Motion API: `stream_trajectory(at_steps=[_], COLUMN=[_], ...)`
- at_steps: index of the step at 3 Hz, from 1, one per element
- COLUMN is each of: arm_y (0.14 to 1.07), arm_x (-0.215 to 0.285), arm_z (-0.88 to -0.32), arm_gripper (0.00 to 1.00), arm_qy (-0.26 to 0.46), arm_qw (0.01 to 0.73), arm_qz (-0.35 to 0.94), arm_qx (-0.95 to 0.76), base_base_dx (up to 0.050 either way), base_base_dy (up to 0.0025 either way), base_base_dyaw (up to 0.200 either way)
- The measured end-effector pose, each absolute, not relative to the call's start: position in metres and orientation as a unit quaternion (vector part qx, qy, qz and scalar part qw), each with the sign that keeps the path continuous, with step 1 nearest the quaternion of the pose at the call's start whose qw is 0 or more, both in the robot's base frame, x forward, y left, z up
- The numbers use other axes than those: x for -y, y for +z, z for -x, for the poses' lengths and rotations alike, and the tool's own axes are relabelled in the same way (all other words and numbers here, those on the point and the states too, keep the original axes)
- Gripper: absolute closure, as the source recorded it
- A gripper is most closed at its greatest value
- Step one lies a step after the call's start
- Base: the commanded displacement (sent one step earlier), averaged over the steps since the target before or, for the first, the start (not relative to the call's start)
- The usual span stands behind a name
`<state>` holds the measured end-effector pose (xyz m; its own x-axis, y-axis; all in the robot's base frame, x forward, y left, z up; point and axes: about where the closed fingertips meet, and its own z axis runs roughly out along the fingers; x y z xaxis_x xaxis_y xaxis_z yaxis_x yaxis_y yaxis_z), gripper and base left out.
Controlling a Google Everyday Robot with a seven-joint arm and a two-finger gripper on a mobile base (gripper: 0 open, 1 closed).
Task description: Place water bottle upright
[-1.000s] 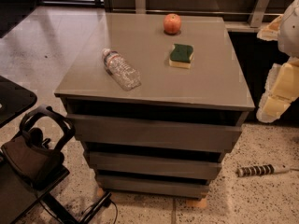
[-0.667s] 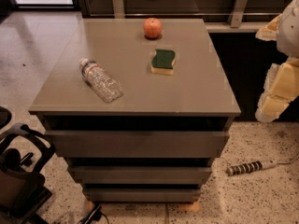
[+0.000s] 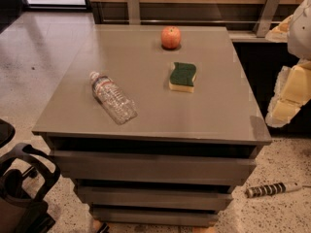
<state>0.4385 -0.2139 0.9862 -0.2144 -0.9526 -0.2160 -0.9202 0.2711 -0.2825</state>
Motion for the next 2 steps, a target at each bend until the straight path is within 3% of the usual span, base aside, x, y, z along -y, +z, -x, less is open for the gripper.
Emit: stream_trajectory(at_steps=[1,2], arm_y=[0.9863,0.9865], arm_x=[0.2139,0.2139], arm_z=[-0.4385,-0.4385], arm_gripper=[0.00,0.00], arm_qy=[-0.046,-0.047], arm_qw=[0.175,0.175], arm_qz=[0.602,0.602], arm_qx=[-0.778,-0.778], base_base_dx=[0.040,0.000], base_base_dy=[0.00237,-0.00005], base_base_dyaw=[0.116,-0.079])
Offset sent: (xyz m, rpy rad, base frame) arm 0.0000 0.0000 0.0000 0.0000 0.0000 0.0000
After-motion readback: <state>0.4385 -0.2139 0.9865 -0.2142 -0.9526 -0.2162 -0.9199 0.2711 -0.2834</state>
